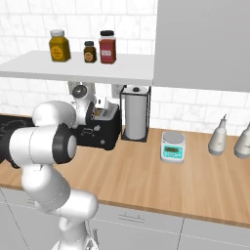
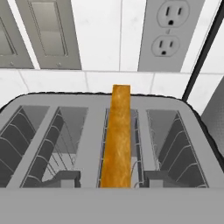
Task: Start the toaster. Once the lever pops up, take the bread to the plate on the dining counter.
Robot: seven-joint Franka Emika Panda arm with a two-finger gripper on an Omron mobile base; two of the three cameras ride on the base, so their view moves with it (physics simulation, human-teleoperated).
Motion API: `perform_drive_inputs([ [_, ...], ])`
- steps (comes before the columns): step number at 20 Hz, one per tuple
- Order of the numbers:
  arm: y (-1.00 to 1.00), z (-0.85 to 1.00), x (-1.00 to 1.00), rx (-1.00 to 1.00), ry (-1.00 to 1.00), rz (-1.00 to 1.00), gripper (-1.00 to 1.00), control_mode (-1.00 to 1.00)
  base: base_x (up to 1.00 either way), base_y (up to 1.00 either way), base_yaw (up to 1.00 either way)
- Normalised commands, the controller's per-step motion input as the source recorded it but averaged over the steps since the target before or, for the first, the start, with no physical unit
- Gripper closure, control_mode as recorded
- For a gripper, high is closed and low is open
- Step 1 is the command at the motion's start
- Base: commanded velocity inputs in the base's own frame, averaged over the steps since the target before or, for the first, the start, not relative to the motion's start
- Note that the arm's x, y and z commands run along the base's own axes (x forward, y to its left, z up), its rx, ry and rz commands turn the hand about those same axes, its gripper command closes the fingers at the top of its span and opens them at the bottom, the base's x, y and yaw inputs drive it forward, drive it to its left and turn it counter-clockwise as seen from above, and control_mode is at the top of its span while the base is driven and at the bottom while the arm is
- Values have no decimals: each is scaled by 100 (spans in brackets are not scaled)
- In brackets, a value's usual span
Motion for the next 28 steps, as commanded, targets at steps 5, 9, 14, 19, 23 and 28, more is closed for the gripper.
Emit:
perform_drive_inputs([
  [5, 2, -1, 0, 1, 0, 0, 100, -100, 0, 0, 0],
  [9, 1, 0, 0, 0, -1, 0, 100, -100, 0, 0, 0],
  [14, 5, 5, -18, 0, -11, 0, 100, -100, 0, 0, 0],
  [19, 1, 13, -22, 0, -11, 0, 100, -100, 0, 0, 0],
  [23, 0, 78, -11, 0, -9, 0, 100, -100, 0, 0, 0],
  [28, 0, 95, -17, 0, -7, 0, 100, -100, 0, 0, 0],
])
